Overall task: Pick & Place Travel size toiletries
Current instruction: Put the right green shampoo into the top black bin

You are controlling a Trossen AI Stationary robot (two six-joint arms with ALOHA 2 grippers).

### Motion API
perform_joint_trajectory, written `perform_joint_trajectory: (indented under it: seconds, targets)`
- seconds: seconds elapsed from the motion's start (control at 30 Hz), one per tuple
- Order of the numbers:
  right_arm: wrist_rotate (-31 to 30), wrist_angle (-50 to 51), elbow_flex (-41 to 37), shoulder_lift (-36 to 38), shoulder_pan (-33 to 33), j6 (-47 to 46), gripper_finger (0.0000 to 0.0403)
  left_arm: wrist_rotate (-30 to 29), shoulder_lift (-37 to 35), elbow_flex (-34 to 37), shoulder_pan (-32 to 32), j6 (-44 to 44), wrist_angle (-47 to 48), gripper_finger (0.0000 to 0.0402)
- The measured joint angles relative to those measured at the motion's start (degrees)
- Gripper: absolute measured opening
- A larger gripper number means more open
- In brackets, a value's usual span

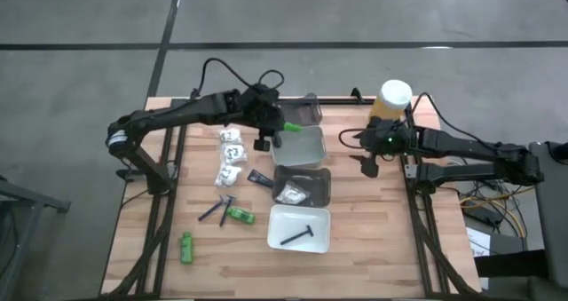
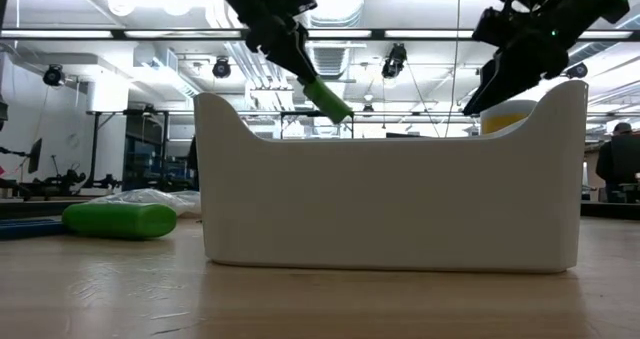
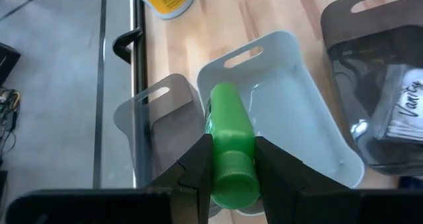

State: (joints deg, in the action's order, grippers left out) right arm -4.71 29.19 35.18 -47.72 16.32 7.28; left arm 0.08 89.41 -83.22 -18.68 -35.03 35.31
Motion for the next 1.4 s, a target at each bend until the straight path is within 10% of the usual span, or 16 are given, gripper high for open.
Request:
perform_joint_trajectory:
  seconds: [0.57, 1.4]
  targets:
    - [0.44, -39.12, -12.49, 4.50, 0.51, 12.56, 0.0264, 8.43, -4.47, -0.11, -11.70, -6.90, -1.33, 0.0094]
    - [2.39, -40.48, -12.06, 5.53, 11.34, 7.63, 0.0208, 9.01, 0.74, -3.61, -17.16, -1.59, -2.06, 0.0094]
